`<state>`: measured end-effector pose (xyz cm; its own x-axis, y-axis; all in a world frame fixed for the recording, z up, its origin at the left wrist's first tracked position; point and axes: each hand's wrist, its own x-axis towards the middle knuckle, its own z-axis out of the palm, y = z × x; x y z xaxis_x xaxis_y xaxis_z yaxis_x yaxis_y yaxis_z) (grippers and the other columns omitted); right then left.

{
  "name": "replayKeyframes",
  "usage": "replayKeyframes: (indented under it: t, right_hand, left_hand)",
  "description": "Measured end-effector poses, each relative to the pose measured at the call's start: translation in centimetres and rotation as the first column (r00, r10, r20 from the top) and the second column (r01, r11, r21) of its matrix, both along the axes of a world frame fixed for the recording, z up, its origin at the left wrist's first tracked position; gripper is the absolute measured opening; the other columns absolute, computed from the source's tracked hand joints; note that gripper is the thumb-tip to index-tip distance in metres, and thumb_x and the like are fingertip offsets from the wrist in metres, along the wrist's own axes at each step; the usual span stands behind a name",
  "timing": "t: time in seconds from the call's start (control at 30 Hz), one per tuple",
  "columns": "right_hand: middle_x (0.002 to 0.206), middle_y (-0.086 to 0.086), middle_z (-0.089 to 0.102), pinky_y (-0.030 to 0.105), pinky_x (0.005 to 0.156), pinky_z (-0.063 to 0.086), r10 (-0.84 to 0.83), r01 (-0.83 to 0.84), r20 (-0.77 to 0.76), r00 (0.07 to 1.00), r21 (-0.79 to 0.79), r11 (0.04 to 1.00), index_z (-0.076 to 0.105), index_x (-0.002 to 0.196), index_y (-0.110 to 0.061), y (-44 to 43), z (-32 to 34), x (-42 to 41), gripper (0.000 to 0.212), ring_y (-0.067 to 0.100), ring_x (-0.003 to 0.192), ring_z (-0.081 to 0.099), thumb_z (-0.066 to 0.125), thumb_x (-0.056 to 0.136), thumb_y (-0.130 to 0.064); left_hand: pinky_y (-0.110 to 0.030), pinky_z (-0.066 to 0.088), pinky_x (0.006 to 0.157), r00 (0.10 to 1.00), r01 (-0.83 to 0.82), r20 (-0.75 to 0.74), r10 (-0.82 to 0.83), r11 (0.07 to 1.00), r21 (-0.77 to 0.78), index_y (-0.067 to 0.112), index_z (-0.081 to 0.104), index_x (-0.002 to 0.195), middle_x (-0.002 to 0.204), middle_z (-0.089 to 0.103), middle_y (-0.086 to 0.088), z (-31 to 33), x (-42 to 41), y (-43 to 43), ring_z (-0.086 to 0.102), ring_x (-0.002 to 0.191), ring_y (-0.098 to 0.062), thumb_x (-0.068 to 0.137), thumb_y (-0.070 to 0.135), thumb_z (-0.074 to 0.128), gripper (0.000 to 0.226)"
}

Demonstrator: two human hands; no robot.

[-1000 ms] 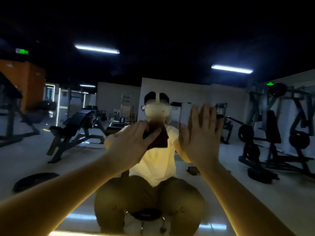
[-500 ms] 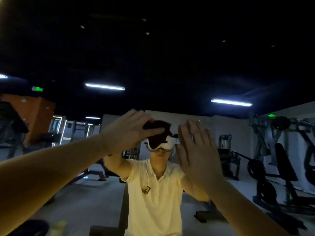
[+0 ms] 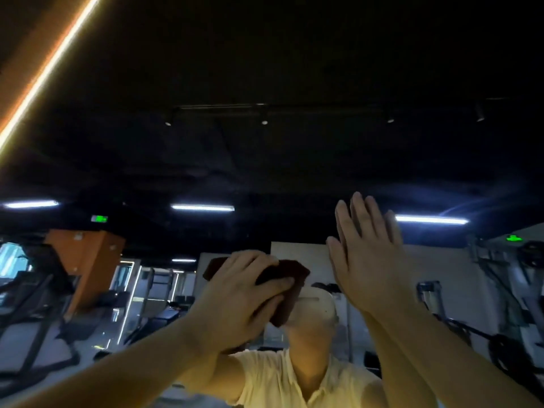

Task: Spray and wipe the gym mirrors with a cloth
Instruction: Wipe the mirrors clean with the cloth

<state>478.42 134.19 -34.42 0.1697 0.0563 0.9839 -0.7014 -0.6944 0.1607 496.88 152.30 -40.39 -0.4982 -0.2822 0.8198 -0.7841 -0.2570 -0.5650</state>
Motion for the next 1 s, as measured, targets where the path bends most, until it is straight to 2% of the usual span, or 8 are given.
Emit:
replayKeyframes:
  t: [0.17,0.3,0.37,0.6,0.73,0.8,0.9,1.0]
  right_hand:
    - [0.170,0.014,0.015,0.057,0.126,0.018,0.004,-0.003,0.023,1.000,-0.037,0.999,0.018,0.164,-0.015,-0.4,-0.2,0.2,0.065,0.031,0.159,0.011,0.015,0.108,-0.049]
    - [0.167,0.018,0.025,0.061,0.123,0.024,0.036,-0.034,0.063,0.997,-0.038,0.999,0.028,0.161,-0.012,-0.3,-0.1,0.7,0.066,0.035,0.156,0.020,0.018,0.106,-0.045]
    - [0.167,0.018,0.026,0.061,0.122,0.024,0.058,-0.056,0.076,0.995,-0.035,0.998,0.029,0.160,-0.012,-0.2,-0.2,0.9,0.065,0.035,0.156,0.021,0.017,0.106,-0.045]
    - [0.169,0.012,0.020,0.058,0.124,0.023,0.058,-0.056,0.058,0.997,-0.029,0.998,0.027,0.161,-0.015,-0.2,-0.5,0.4,0.062,0.029,0.158,0.014,0.018,0.109,-0.047]
    - [0.170,0.012,0.020,0.057,0.124,0.023,0.014,-0.013,0.040,0.999,-0.015,1.000,0.028,0.161,-0.016,-0.1,-0.6,0.4,0.062,0.029,0.158,0.014,0.021,0.108,-0.046]
    - [0.169,0.012,0.024,0.057,0.123,0.025,0.009,-0.008,0.042,0.999,-0.015,1.000,0.030,0.161,-0.015,-0.3,-0.3,0.5,0.061,0.030,0.158,0.017,0.021,0.108,-0.045]
    - [0.166,0.014,0.031,0.056,0.121,0.023,-0.003,0.004,0.040,0.999,-0.028,1.000,0.035,0.159,-0.015,-0.3,-0.3,0.5,0.062,0.032,0.155,0.025,0.021,0.107,-0.045]
    - [0.161,0.014,0.040,0.055,0.120,0.030,0.008,-0.006,0.040,0.999,-0.053,0.999,0.044,0.154,-0.014,-0.3,0.6,-0.3,0.061,0.032,0.150,0.035,0.024,0.105,-0.044]
  left_hand:
    - [-0.042,0.037,0.103,1.000,-0.012,-0.011,0.010,0.979,-0.205,0.031,0.063,0.138,0.136,0.046,-0.006,9.3,1.9,-0.6,0.044,0.120,-0.026,0.097,0.037,0.046,0.045]
    - [-0.050,0.044,0.104,0.921,-0.019,-0.355,-0.161,0.892,-0.451,0.032,0.065,0.140,0.131,0.049,-0.010,20.9,3.4,1.3,0.047,0.115,-0.030,0.106,0.029,0.051,0.036]
    - [-0.045,0.043,0.105,0.884,-0.030,-0.425,-0.192,0.885,-0.464,0.029,0.065,0.140,0.129,0.049,-0.009,22.0,1.8,0.5,0.047,0.115,-0.030,0.107,0.024,0.053,0.035]
    - [-0.041,0.046,0.098,0.979,0.098,-0.167,-0.114,0.990,-0.098,0.028,0.061,0.143,0.134,0.045,-0.002,9.1,-3.6,-3.7,0.042,0.113,-0.019,0.101,0.031,0.044,0.046]
    - [-0.036,0.043,0.094,0.974,-0.118,0.191,0.121,0.993,-0.029,0.028,0.061,0.144,0.134,0.051,-0.006,11.7,-1.1,-0.6,0.043,0.113,-0.019,0.091,0.035,0.056,0.053]
    - [-0.041,0.043,0.101,0.971,-0.203,0.110,0.213,0.974,-0.096,0.030,0.054,0.150,0.139,0.048,-0.010,15.0,0.8,1.1,0.044,0.120,-0.024,0.089,0.037,0.065,0.062]
    - [-0.050,0.040,0.108,0.919,-0.347,-0.301,0.255,0.885,-0.311,0.034,0.047,0.154,0.142,0.043,-0.015,19.9,2.2,3.2,0.045,0.127,-0.035,0.103,0.035,0.053,0.051]
    - [-0.048,0.042,0.100,0.874,-0.326,-0.480,0.080,0.827,-0.457,0.025,0.055,0.147,0.132,0.046,-0.018,19.8,-0.1,1.1,0.047,0.117,-0.035,0.107,0.030,0.044,0.042]
